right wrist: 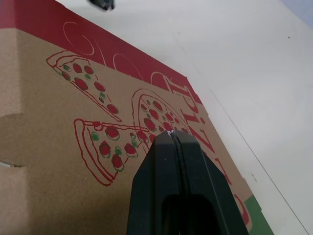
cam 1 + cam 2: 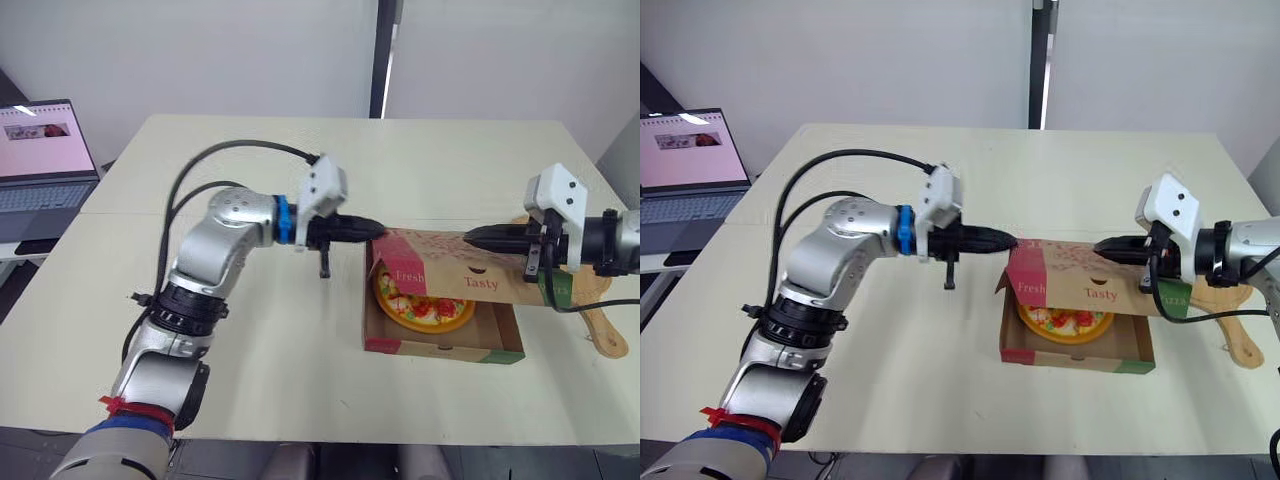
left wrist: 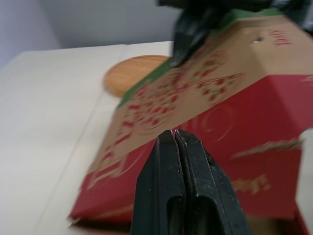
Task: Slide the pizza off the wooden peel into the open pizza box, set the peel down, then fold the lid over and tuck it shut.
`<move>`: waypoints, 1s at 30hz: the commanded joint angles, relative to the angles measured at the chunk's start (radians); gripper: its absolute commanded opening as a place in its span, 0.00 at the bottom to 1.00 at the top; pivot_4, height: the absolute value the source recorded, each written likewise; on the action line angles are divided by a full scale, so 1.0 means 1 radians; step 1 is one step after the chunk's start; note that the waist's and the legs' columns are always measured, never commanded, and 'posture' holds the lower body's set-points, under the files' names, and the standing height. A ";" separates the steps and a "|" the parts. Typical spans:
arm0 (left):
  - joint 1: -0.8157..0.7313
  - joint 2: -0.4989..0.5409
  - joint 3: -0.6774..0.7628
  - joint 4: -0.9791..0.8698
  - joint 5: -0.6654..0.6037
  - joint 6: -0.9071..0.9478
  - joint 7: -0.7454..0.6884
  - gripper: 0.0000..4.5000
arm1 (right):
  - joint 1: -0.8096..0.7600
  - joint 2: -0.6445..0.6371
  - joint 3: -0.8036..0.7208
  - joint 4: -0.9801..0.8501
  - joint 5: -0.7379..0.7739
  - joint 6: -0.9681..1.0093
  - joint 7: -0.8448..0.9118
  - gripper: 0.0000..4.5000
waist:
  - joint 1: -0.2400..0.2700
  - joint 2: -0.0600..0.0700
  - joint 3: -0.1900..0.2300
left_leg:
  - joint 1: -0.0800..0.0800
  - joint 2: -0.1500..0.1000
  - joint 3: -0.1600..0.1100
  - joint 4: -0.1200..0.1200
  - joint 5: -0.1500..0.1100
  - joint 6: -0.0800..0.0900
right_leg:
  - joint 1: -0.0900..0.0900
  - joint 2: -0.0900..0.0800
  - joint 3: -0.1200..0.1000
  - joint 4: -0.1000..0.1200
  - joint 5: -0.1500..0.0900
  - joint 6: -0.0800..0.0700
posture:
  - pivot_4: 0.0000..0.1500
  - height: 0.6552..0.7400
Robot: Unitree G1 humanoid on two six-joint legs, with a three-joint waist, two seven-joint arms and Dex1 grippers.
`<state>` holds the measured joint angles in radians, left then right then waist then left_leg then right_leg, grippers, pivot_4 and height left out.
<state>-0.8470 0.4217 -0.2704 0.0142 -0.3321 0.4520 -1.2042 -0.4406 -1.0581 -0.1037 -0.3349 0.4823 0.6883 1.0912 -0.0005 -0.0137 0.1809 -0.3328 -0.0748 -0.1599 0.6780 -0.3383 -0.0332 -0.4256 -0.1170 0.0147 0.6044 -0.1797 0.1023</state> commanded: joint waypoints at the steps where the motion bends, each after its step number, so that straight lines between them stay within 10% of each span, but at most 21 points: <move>1: -0.038 -0.016 -0.025 -0.027 0.008 -0.015 -0.015 0.00 | 0.032 -0.028 -0.041 -0.065 0.014 -0.004 0.009 0.00 | 0.000 0.000 0.000 | 0.000 0.000 0.000 0.000 0.000 0.000 | 0.000 0.000 0.000 0.000 0.000 0.000 | 1.00 1.00; 30: 0.028 -0.002 -0.124 -0.088 0.095 -0.062 -0.029 0.00 | 0.552 -0.010 -0.375 0.067 -0.097 -0.181 -0.016 0.00 | -0.004 0.000 0.000 | 0.003 0.001 0.003 0.000 0.000 0.001 | 0.003 0.000 0.002 0.000 -0.002 0.003 | 1.00 1.00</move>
<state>-0.8190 0.4182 -0.4146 -0.0400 -0.2286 0.3871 -1.2385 0.1112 -1.0672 -0.4492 -0.2540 0.3752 0.5299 1.0674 -0.0048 -0.0140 0.1811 -0.3294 -0.0742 -0.1565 0.6784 -0.3392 -0.0310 -0.4227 -0.1167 0.0173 0.6047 -0.1826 0.1068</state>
